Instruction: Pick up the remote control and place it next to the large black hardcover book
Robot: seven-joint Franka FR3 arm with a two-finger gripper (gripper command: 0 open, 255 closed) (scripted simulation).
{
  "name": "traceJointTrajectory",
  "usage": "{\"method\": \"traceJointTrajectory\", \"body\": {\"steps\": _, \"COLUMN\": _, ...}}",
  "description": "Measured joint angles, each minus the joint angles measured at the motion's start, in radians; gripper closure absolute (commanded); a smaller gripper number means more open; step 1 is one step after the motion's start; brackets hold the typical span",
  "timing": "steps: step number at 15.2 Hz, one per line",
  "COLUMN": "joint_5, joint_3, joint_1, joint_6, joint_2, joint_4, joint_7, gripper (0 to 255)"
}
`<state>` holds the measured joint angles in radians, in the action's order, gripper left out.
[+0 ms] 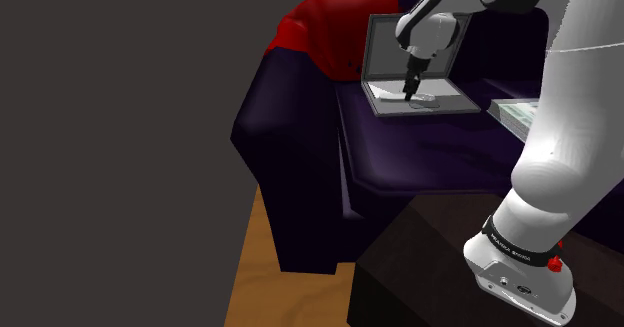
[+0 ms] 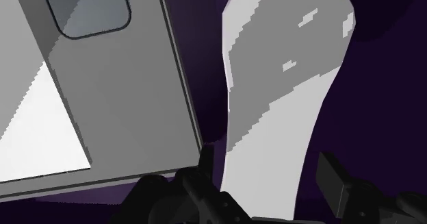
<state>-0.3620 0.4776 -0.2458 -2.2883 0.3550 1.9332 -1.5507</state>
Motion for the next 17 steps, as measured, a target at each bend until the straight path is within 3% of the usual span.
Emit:
{"method": "traceJointTrajectory", "body": {"steps": 8, "joint_5": -0.001, "joint_3": 0.058, "joint_1": -0.104, "joint_6": -0.013, "joint_2": -0.063, "joint_4": 0.099, "joint_7": -0.177, "gripper": 255}}
{"method": "traceJointTrajectory", "body": {"steps": 17, "joint_5": -0.013, "joint_3": 0.124, "joint_1": -0.244, "joint_6": 0.03, "joint_2": -0.07, "joint_4": 0.099, "joint_7": -0.385, "gripper": 255}}
